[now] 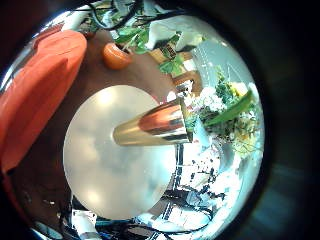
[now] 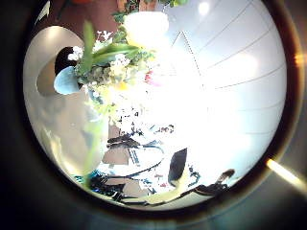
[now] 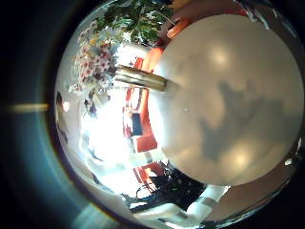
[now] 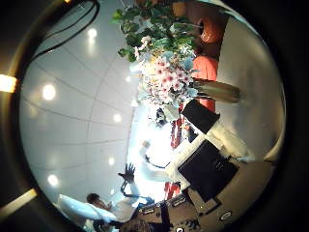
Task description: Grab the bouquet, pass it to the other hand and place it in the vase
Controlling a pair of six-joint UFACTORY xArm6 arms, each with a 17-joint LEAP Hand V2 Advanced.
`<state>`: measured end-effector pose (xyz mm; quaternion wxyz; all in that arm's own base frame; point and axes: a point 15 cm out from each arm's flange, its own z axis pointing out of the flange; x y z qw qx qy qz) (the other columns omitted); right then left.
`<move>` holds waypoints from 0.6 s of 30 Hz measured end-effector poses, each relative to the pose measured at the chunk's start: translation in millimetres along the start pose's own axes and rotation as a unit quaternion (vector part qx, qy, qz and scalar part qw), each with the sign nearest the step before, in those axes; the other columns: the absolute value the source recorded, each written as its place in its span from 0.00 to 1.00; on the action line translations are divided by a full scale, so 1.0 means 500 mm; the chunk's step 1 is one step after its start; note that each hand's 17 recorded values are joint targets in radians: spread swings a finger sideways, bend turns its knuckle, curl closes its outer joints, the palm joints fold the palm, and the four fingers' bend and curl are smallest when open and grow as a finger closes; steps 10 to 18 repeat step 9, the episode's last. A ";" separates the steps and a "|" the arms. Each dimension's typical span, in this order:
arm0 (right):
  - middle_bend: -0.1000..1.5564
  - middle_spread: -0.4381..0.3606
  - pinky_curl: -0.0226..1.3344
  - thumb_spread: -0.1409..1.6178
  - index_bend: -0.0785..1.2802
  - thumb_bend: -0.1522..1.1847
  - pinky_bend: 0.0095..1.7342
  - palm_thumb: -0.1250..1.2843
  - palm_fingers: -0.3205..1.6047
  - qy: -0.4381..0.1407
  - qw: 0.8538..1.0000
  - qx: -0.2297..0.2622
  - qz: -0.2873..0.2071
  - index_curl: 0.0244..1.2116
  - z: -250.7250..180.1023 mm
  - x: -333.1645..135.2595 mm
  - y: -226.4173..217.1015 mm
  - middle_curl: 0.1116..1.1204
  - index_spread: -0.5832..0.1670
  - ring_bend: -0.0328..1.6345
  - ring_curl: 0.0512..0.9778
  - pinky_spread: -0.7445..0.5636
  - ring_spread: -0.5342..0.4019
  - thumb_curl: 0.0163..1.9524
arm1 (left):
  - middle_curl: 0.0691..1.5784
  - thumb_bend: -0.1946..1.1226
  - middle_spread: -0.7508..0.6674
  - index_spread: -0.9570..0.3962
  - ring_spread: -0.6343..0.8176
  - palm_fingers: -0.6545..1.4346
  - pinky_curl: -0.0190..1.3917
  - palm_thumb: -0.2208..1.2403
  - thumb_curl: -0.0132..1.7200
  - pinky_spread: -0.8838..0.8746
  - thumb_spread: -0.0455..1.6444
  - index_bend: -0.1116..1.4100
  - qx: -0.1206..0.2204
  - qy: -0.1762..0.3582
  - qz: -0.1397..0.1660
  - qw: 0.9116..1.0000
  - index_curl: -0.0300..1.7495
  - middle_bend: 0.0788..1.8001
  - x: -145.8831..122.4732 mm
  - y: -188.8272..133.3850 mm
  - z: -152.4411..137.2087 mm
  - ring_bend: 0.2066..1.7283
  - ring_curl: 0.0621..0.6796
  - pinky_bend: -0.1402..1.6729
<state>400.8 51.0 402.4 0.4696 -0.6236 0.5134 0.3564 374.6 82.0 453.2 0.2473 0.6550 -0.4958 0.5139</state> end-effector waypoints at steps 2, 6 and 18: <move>0.21 0.52 0.21 0.66 0.19 0.10 0.22 0.62 0.37 0.005 1.000 -0.002 -0.003 0.27 -0.002 -0.002 0.004 0.25 0.37 0.36 0.19 0.91 0.61 0.25 | 0.15 0.12 0.94 0.74 0.88 0.24 0.22 0.19 0.21 0.86 0.50 0.14 0.000 -0.012 -0.001 1.000 0.16 0.05 -0.004 0.014 -0.014 0.24 0.18 0.26; 0.21 0.52 0.21 0.66 0.19 0.10 0.22 0.62 0.38 0.030 1.000 -0.008 -0.001 0.28 -0.023 0.025 0.023 0.25 0.37 0.36 0.18 0.91 0.61 0.25 | 0.14 0.12 0.94 0.75 0.88 0.25 0.22 0.20 0.21 0.86 0.51 0.15 0.004 -0.038 0.006 0.999 0.15 0.05 0.006 0.053 -0.025 0.23 0.17 0.26; 0.21 0.52 0.20 0.66 0.19 0.10 0.22 0.62 0.38 0.036 0.999 -0.006 0.002 0.28 -0.036 0.037 0.028 0.25 0.37 0.36 0.18 0.91 0.61 0.25 | 0.13 0.12 0.94 0.75 0.88 0.27 0.22 0.20 0.21 0.86 0.51 0.16 0.006 -0.047 0.002 0.999 0.14 0.05 0.005 0.087 -0.018 0.23 0.18 0.25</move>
